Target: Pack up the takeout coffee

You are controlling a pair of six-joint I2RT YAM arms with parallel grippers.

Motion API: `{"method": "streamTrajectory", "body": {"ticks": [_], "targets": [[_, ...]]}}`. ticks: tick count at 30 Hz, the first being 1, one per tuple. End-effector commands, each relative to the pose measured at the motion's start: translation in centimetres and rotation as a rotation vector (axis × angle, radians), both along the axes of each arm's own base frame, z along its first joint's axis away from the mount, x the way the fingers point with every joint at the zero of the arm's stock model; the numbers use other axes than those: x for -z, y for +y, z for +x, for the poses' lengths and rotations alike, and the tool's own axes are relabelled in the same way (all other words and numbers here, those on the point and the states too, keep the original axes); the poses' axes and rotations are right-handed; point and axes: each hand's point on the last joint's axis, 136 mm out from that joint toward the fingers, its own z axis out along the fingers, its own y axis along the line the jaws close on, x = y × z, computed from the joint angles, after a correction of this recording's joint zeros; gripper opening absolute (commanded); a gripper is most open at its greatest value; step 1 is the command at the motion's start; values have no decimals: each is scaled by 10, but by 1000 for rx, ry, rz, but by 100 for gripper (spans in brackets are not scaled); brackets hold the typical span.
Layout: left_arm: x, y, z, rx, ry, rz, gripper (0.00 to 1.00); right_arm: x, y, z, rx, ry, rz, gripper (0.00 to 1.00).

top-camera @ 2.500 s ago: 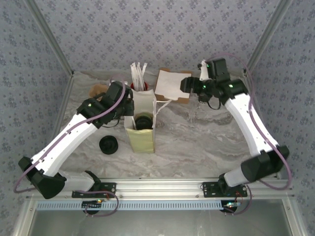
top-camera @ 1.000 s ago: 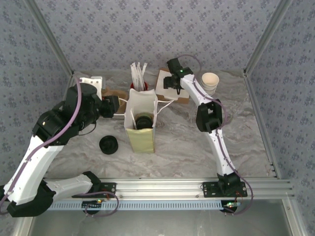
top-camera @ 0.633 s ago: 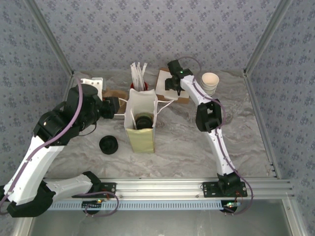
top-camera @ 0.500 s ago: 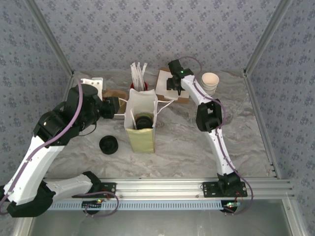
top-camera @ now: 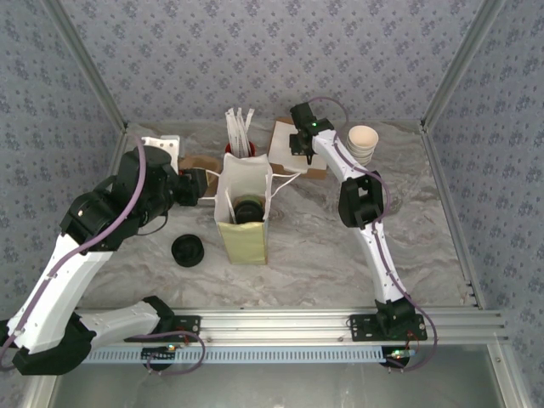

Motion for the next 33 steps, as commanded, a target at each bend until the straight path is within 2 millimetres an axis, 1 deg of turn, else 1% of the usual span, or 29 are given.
{"method": "streamTrajectory", "body": {"ticks": [1, 3, 5, 7, 8, 9, 11, 12, 13, 16, 19, 22, 33], "targets": [[-3, 0, -2, 13, -11, -2, 45, -23, 5, 7, -8, -52, 24, 13], [-3, 0, -2, 13, -12, -3, 45, -26, 6, 7, -11, -59, 32, 8], [-3, 0, -2, 14, -11, 0, 45, -29, 7, 8, -12, -64, 39, 1], [-2, 1, -2, 13, -11, 1, 45, -31, 9, 8, -18, -67, 51, 0], [-1, 1, -2, 12, -9, 3, 45, -32, 10, 8, -20, -68, 54, 4], [-1, 2, -2, 9, -10, 5, 45, -32, 11, 7, -19, -66, 59, 12], [0, 1, -2, 10, -7, 6, 45, -32, 13, 7, -23, -65, 68, 36], [0, 1, -2, 10, -7, 6, 45, -32, 15, 6, -26, -64, 64, 45], [0, 1, -2, 10, -6, 7, 45, -30, 16, 6, -28, -64, 56, 50], [0, 0, -1, 12, -7, 4, 45, -23, 15, 6, -26, -59, 38, 55], [-2, 0, -2, 14, -10, 3, 45, -16, 11, 6, -13, -50, 22, 57], [-1, 1, -2, 14, -9, 5, 45, -12, 10, 6, -10, -44, 11, 57], [-4, -1, -2, 22, -17, 0, 45, 13, 5, 1, -2, 3, -15, 53]]}}
